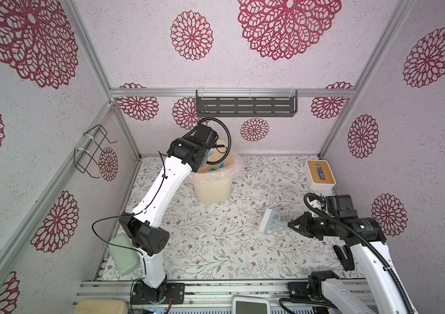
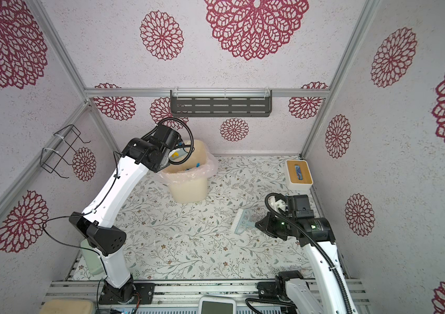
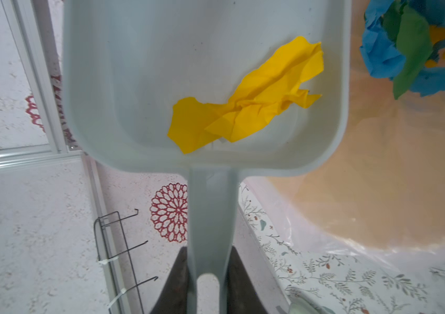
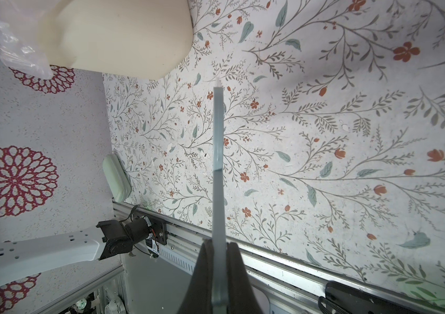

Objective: Sweep away the paper scraps from the table
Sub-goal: 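Tip the teal dustpan over the bin with the left gripper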

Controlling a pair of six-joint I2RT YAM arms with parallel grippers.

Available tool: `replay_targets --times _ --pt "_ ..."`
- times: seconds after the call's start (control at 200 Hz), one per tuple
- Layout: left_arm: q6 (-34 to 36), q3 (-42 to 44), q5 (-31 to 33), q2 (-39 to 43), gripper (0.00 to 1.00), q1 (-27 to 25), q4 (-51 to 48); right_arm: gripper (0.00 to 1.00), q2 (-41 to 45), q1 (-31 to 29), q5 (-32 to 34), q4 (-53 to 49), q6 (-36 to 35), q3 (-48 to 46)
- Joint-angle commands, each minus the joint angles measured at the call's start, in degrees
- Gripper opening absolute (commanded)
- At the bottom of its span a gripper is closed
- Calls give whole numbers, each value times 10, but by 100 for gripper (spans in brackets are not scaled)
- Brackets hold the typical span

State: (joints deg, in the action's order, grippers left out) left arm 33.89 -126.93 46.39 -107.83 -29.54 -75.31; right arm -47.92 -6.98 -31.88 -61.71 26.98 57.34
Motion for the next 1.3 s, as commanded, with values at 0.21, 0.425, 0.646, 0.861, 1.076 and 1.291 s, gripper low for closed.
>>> replay_targets --times 0.21,0.425,0.646,0.861,1.076,1.291 --pt "190 113 99 53 0 -23 175 0 11 5 -16 -8 -8 7" --pt "218 147 112 68 0 -26 201 0 13 5 -15 -9 -7 10" --pt "249 163 125 78 0 -28 228 0 20 6 -15 -10 -2 7" --pt "304 209 140 99 0 -34 285 0 25 6 -15 -11 2 6" --pt "332 229 146 117 0 -37 314 0 21 6 -16 -13 -2 9" --pt "341 242 146 129 0 -37 324 0 23 6 -16 -8 2 6"
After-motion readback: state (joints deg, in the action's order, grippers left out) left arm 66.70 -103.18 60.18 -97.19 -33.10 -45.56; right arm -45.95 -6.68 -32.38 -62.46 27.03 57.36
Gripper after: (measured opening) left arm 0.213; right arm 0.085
